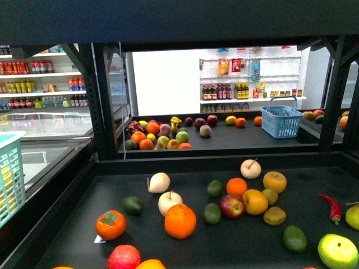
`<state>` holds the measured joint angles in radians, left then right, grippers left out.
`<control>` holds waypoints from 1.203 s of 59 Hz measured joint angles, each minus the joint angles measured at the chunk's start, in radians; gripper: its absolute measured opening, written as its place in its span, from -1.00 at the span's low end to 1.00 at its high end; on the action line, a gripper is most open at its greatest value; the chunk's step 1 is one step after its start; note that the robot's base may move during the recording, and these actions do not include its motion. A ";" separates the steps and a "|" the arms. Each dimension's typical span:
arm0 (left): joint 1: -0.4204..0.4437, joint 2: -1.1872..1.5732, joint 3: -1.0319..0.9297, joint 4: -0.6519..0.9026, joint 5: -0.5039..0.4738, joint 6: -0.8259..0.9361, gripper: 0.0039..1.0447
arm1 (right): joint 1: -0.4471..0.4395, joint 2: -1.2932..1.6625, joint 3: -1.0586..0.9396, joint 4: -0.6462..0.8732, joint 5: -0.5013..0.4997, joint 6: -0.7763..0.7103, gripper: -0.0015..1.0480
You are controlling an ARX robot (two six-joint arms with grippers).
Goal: Pick lemon from shelf
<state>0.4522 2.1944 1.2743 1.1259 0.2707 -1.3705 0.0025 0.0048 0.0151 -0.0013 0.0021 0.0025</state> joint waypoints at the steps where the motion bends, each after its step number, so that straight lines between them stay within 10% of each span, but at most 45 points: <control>1: 0.000 -0.003 -0.002 0.000 0.000 0.001 0.85 | 0.000 0.000 0.000 0.000 0.000 0.000 0.86; 71: -0.047 -0.229 -0.081 -0.087 -0.013 0.052 0.85 | 0.000 0.000 0.000 0.000 0.000 0.000 0.86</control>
<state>0.4049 1.9659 1.1934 1.0389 0.2581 -1.3182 0.0025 0.0048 0.0151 -0.0013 0.0021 0.0025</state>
